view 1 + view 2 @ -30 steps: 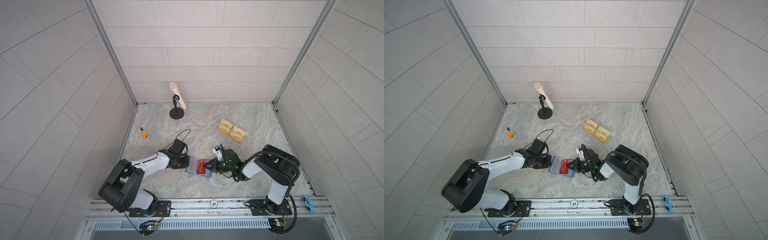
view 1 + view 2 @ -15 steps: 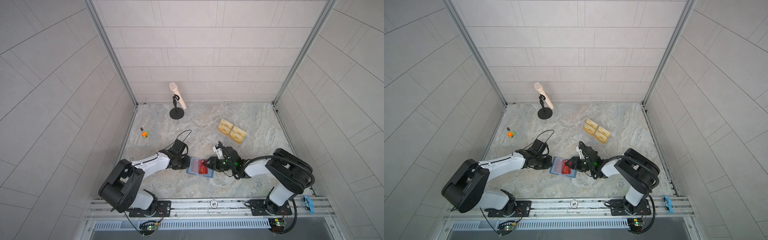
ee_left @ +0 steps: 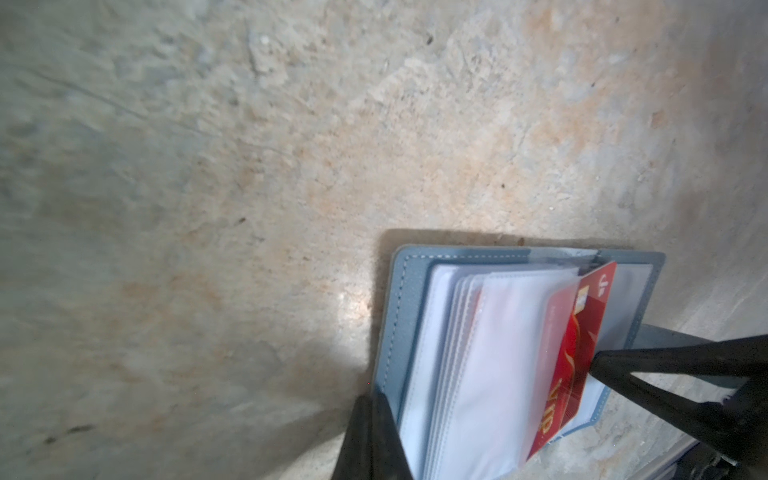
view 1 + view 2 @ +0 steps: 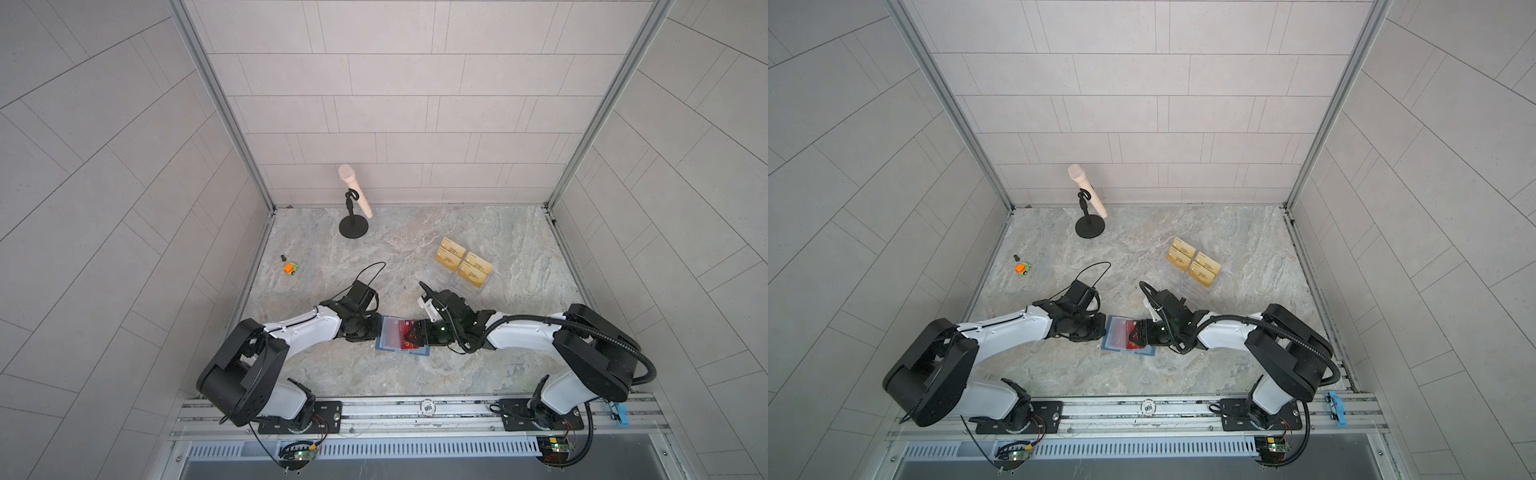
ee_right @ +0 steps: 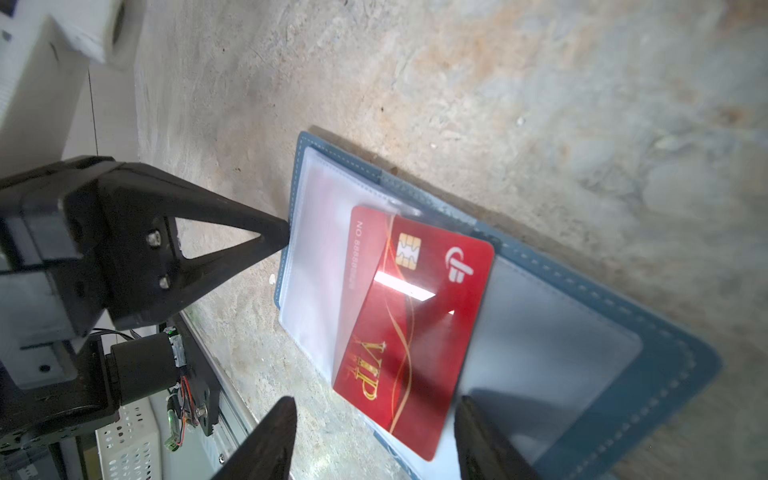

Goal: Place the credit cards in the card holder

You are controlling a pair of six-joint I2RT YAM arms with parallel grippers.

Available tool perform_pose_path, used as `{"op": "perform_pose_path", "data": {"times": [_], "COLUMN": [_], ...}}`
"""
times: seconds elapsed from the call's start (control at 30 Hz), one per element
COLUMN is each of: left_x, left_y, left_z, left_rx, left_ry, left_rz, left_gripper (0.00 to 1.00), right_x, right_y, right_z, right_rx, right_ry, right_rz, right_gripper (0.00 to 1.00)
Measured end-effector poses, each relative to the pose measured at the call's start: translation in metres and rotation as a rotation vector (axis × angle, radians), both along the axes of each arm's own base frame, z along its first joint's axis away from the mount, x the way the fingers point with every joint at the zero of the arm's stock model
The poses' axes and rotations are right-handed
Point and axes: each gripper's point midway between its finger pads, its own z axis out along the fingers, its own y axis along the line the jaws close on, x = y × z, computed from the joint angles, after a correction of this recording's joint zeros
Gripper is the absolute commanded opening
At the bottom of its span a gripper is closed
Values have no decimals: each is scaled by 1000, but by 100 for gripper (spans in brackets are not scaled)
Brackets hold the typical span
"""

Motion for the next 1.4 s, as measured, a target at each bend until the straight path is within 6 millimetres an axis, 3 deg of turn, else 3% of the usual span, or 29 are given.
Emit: {"op": "perform_pose_path", "data": {"times": [0.9, 1.13, 1.27, 1.4], "left_x": [-7, -8, -9, -9], "left_y": [-5, -6, -6, -6], "left_z": [0, 0, 0, 0], "left_rx": [-12, -20, -21, -21], "left_ry": [6, 10, 12, 12], "left_rz": [21, 16, 15, 15], "left_gripper": [0, 0, 0, 0], "right_x": [1, 5, -8, -23], "right_y": [2, -9, -8, -2], "right_z": [3, 32, 38, 37], "right_rx": [55, -84, -205, -332], "right_ry": [175, 26, -101, -234], "right_rz": [-171, -69, 84, 256], "right_gripper": [65, 57, 55, 60]}}
